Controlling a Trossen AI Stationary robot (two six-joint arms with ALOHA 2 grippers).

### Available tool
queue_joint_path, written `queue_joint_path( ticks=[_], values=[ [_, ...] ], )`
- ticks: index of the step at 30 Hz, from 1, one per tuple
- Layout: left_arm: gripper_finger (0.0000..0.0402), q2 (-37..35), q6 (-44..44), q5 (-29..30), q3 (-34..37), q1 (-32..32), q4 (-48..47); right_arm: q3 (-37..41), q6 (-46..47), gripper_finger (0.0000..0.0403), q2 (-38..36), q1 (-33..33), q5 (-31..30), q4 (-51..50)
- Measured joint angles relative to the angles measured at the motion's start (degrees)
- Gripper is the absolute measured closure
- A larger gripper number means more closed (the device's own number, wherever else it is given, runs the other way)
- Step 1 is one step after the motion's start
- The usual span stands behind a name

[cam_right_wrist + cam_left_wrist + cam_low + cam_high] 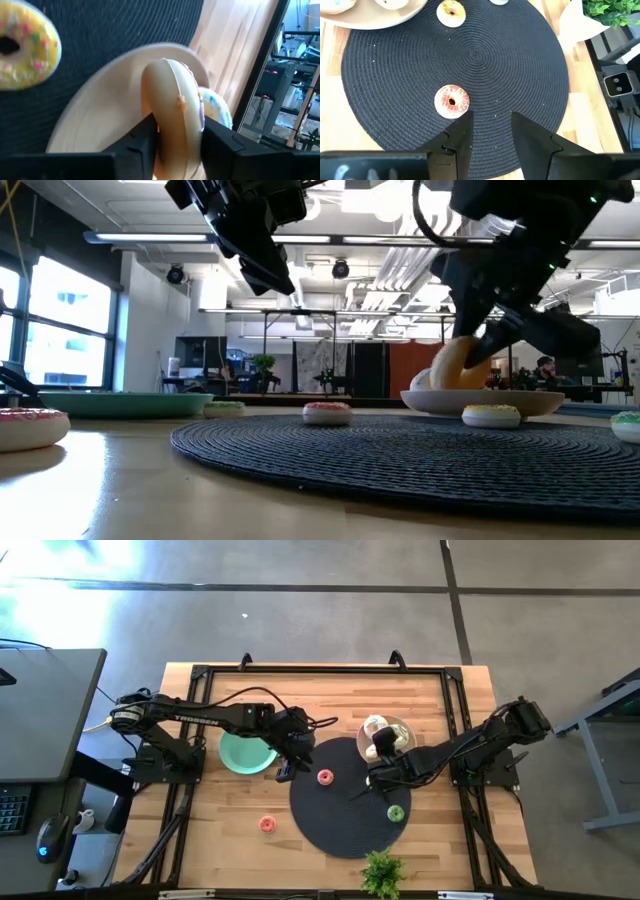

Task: Pick & Place donuts
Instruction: Put the large purple donut on the white plate, then put the small yellow donut on the light green plate

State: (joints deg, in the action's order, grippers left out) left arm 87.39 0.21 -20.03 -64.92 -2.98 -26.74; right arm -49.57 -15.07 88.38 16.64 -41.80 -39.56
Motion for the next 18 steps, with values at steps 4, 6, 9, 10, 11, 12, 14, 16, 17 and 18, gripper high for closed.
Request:
queue_joint_path(
  ticks=[4, 6, 9, 10, 11, 12, 14, 16, 17, 18],
  values=[
    [0.027, 0.0, 0.0, -0.1, 0.0, 0.0, -0.4, -2.3, -0.2, 0.0246, 0.0, 0.0, 0.4, -0.4],
    [0.027, 0.0, 0.0, -0.1, 0.0, 0.0, -0.4, -2.9, -1.3, 0.0232, 0.0, 0.0, 0.2, -1.4],
    [0.027, 0.0, 0.0, -0.1, 0.0, 0.0, -0.4, -2.8, -3.2, 0.0218, 0.0, 0.0, -1.0, -3.6],
    [0.027, 0.0, 0.0, -0.1, 0.0, 0.0, -0.4, -2.8, -3.4, 0.0217, 0.0, 0.0, -1.6, -4.7],
    [0.027, 0.0, 0.0, -0.1, 0.0, 0.0, -0.4, -2.7, -3.5, 0.0216, 0.0, 0.0, -2.4, -5.9],
    [0.027, 0.0, 0.0, -0.1, 0.0, 0.0, -0.4, -2.7, -3.7, 0.0216, 0.0, 0.0, -3.1, -6.8],
    [0.027, 0.0, 0.0, -0.1, 0.0, 0.0, -0.4, -2.7, -4.2, 0.0219, 0.0, 0.0, -3.7, -8.3],
    [0.027, 0.0, 0.0, -0.1, 0.0, 0.0, -0.4, -2.7, -4.3, 0.0227, 0.0, 0.1, -2.5, -9.7],
    [0.027, 0.0, 0.0, -0.1, 0.0, 0.0, -0.4, -2.7, -4.3, 0.0231, 0.0, 0.2, -1.7, -9.7],
    [0.027, 0.0, 0.0, -0.1, 0.0, 0.0, -0.4, -2.7, -4.3, 0.0236, 0.0, 0.2, -1.1, -9.7]
  ],
)
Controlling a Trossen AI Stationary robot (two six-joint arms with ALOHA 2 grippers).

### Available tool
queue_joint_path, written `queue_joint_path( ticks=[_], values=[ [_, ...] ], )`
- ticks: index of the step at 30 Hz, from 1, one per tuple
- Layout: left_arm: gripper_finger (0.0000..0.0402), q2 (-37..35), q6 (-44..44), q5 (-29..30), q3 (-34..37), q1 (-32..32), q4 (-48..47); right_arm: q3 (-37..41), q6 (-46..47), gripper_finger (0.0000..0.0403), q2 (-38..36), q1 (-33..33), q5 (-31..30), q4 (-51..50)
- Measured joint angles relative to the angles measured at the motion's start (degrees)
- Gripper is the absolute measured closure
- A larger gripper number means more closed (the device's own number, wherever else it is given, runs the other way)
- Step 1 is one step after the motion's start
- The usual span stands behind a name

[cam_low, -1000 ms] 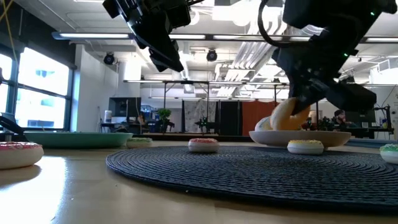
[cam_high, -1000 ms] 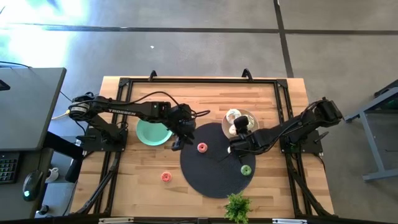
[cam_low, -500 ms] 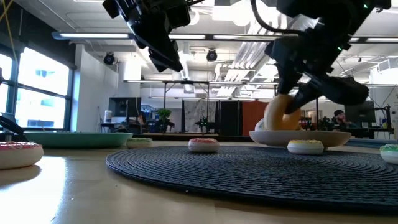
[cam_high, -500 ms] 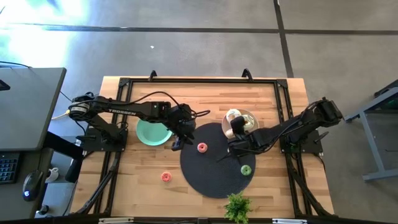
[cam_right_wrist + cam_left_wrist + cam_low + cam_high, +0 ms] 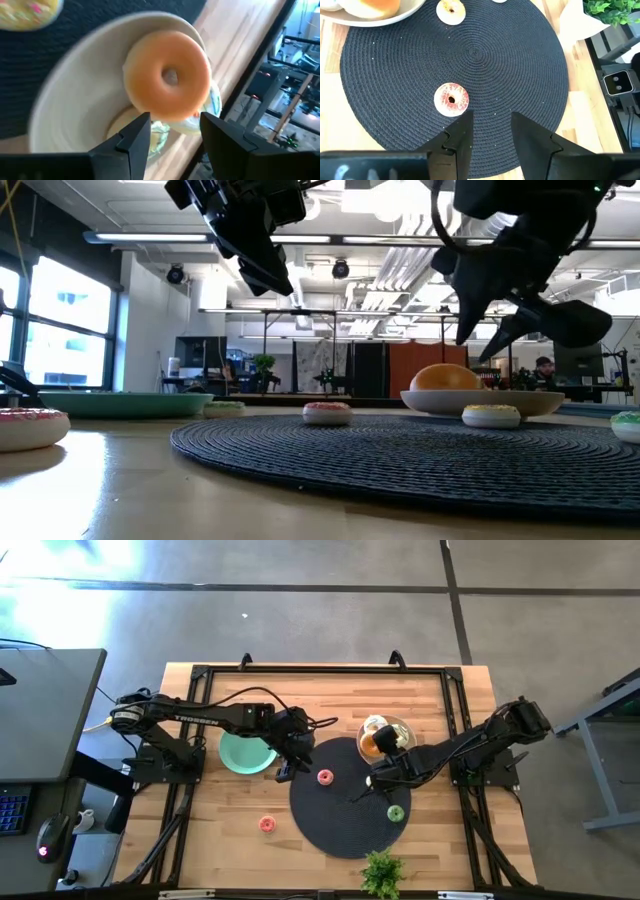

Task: Pick & Place donuts
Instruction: Put the small yellow donut on the light green plate

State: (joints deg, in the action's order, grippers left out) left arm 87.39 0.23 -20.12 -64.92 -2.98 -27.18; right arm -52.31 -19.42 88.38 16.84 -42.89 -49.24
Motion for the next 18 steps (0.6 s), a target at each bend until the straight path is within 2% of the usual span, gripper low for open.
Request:
queue_joint_path(
  ticks=[3, 7, 13, 18],
  values=[
    [0.027, 0.0, 0.0, 0.0, 0.0, 0.0, 0.0, -1.1, 1.0, 0.0248, 0.0, 0.5, -0.8, -0.8],
    [0.027, 0.0, -0.2, 0.0, 0.0, 0.0, 0.0, -6.5, 4.6, 0.0258, 0.0, 1.0, -0.6, -3.3],
    [0.027, -3.7, -1.1, 0.0, 0.0, 0.0, -3.3, -16.2, 19.8, 0.0256, 0.0, 0.5, 13.3, -4.1],
    [0.027, -10.8, -2.1, 0.6, 0.1, 0.0, -12.3, -16.0, 25.1, 0.0235, 0.0, 1.2, 21.5, -3.2]
  ],
)
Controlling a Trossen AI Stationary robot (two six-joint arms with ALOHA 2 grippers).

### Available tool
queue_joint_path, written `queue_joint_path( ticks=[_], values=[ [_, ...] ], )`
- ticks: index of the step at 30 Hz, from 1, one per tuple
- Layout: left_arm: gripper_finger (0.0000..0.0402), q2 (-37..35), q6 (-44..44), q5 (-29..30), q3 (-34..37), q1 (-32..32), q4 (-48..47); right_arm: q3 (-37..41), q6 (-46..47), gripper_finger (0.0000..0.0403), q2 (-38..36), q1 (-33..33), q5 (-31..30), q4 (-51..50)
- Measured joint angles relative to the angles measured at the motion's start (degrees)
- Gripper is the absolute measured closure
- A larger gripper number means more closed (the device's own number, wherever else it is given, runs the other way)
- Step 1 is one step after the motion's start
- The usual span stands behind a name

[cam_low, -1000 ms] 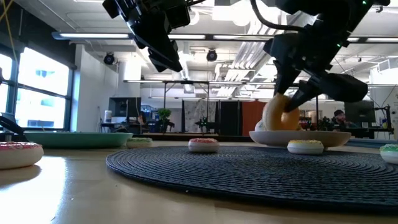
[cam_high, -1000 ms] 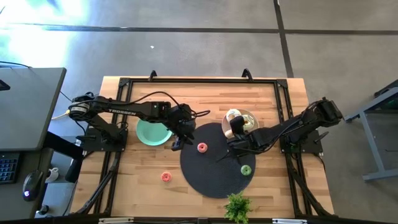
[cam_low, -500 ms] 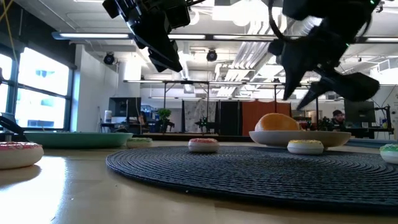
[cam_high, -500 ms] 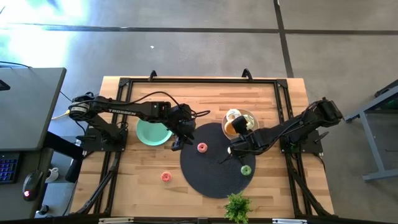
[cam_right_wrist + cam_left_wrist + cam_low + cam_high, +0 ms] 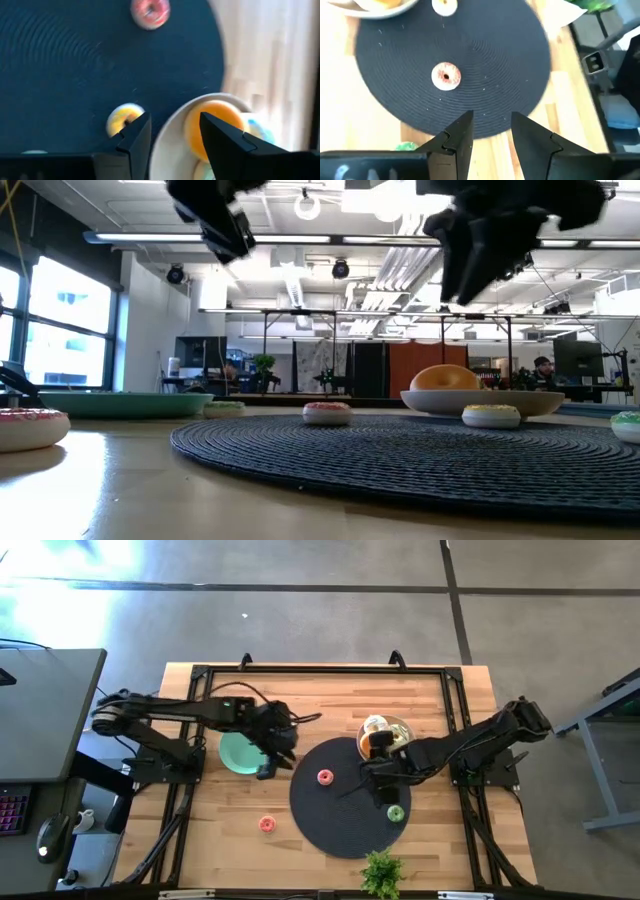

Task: Pick & Place donuts
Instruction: Put the small yellow donut on the light green plate

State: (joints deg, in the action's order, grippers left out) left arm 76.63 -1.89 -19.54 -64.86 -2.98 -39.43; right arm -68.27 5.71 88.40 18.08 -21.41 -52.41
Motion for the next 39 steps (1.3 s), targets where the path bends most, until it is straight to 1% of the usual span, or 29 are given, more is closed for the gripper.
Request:
queue_joint_path(
  ticks=[3, 6, 8, 10, 11, 13, 15, 18, 25, 28, 31, 36, 39],
  values=[
    [0.027, -5.3, 0.1, 1.6, 0.0, 0.0, -4.8, 2.9, -0.1, 0.0221, 0.0, 1.1, 2.8, 2.3],
    [0.027, -9.8, 0.2, 2.6, -0.1, 0.0, -6.3, 6.8, -0.2, 0.0213, 0.1, 2.2, 6.3, 7.4],
    [0.027, -12.7, 0.2, 3.9, 0.0, 0.0, -7.9, 9.7, -1.2, 0.0211, 0.1, 2.9, 8.0, 13.0],
    [0.027, -15.0, 0.2, 6.4, -0.2, 0.0, -7.3, 12.3, -2.1, 0.0211, 0.1, 3.2, 10.3, 19.1],
    [0.027, -16.0, 0.2, 7.6, 0.0, 0.0, -8.4, 13.6, -2.1, 0.0211, 0.1, 3.3, 11.6, 21.4],
    [0.027, -16.9, 0.2, 9.7, -0.1, 0.0, -8.7, 15.9, -2.1, 0.0213, 0.1, 3.4, 13.6, 25.1],
    [0.027, -17.7, 0.4, 11.0, -0.1, 0.0, -9.0, 17.9, -1.7, 0.0214, 0.1, 3.4, 13.5, 26.3],
    [0.027, -18.4, 0.6, 12.2, -0.1, 0.0, -9.0, 20.5, -1.6, 0.0214, 0.1, 3.3, 11.2, 26.2],
    [0.027, -18.3, 0.6, 12.2, 0.0, 0.0, -9.1, 26.2, 1.2, 0.0219, 0.1, 2.9, 9.9, 28.8],
    [0.027, -18.2, 0.7, 13.0, 0.0, 0.0, -8.7, 28.2, 1.1, 0.023, 0.0, 2.9, 9.0, 31.7],
    [0.027, -18.2, 0.7, 13.1, 0.0, 0.0, -8.2, 28.8, -0.3, 0.025, 0.0, 2.9, 8.3, 32.8],
    [0.027, -18.2, 0.7, 13.1, 0.0, 0.0, -8.1, 28.4, -1.9, 0.0301, 0.0, 2.5, 8.2, 32.7],
    [0.027, -18.2, 0.8, 13.1, 0.0, 0.0, -8.1, 27.6, -1.4, 0.0337, 0.0, 1.7, 9.6, 32.5]
  ],
)
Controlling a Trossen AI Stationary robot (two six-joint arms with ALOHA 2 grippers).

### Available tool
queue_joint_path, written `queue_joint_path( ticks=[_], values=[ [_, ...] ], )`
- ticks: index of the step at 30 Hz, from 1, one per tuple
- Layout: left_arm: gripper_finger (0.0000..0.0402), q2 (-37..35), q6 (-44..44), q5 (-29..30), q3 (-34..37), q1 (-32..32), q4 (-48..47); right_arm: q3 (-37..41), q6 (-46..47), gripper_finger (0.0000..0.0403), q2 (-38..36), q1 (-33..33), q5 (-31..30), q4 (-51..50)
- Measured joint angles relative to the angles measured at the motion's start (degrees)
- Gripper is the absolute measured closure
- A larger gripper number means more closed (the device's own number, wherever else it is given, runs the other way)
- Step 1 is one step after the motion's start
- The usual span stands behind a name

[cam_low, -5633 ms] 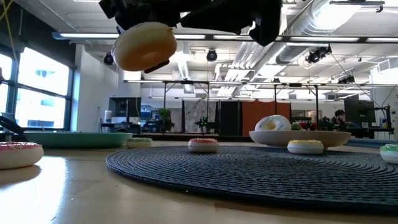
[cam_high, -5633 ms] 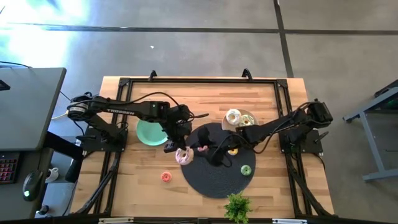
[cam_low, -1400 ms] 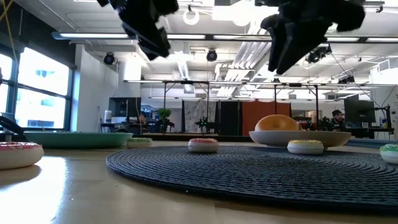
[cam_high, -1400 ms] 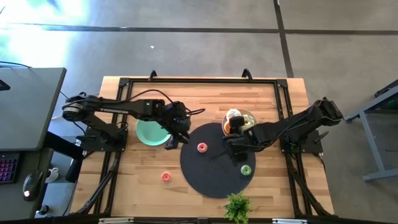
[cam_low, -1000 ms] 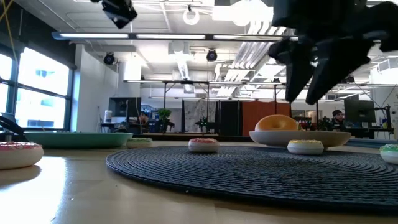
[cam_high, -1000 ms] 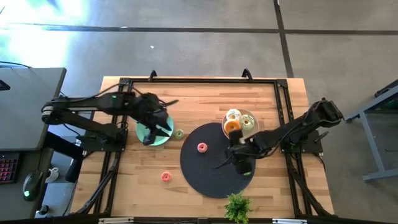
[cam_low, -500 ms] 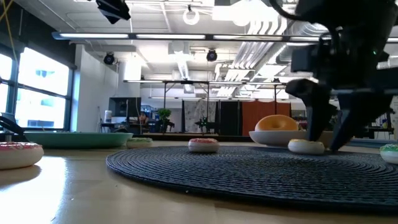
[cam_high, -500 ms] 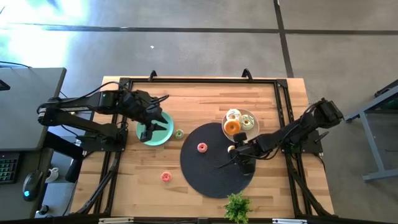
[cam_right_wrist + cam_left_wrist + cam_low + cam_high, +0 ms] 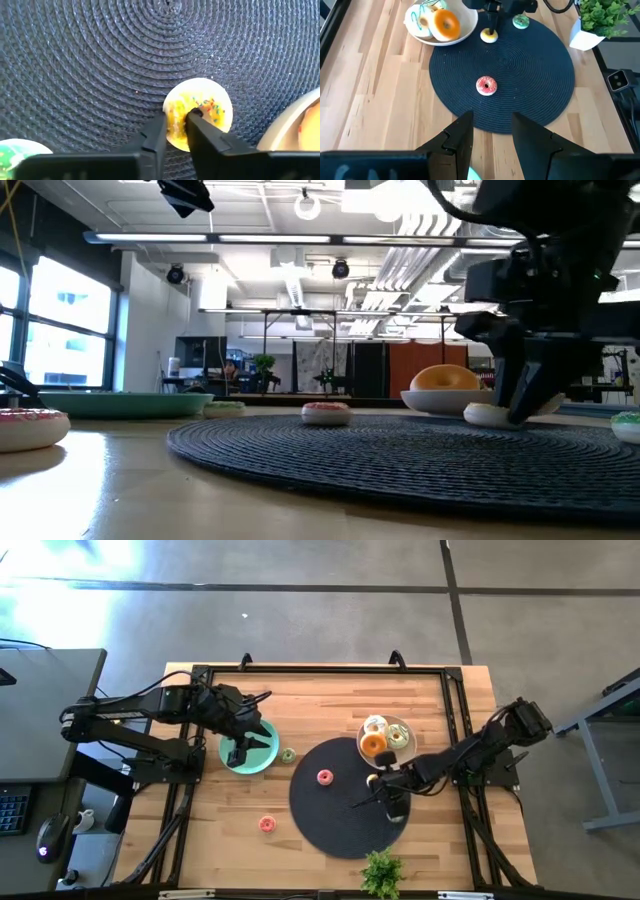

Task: Pick & Place donuts
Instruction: Put the small yellow donut on the light green plate

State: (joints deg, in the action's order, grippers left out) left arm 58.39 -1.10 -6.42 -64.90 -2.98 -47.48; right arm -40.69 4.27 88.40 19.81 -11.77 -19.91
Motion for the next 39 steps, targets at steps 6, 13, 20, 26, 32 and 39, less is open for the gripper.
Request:
queue_joint_path(
  ticks=[6, 13, 20, 26, 32, 39],
  values=[
    [0.027, 0.0, 0.0, 0.1, 0.0, 0.0, 0.6, -4.7, 0.8, 0.0395, 0.0, -1.8, 2.1, -1.0],
    [0.027, 0.0, 0.0, 0.1, 0.0, 0.0, 1.2, -11.2, -9.1, 0.0393, 0.0, -5.4, -5.5, 12.2],
    [0.027, 0.0, -0.4, 0.1, 0.0, 0.0, 0.7, -11.3, -10.3, 0.0396, 6.5, -13.7, -3.1, 47.9],
    [0.027, 0.0, -3.0, 0.1, 0.0, 0.0, -0.1, -21.0, -9.7, 0.0399, 22.3, -18.2, 5.5, 58.2],
    [0.027, 0.0, -3.6, 1.3, 0.0, 0.0, -0.9, -39.6, -8.2, 0.04, 35.8, -20.8, 6.0, 46.9],
    [0.027, 0.0, -3.1, 1.5, 0.0, 0.0, -2.5, -53.2, -5.7, 0.0387, 44.5, -22.9, 6.2, 34.5]
  ],
)
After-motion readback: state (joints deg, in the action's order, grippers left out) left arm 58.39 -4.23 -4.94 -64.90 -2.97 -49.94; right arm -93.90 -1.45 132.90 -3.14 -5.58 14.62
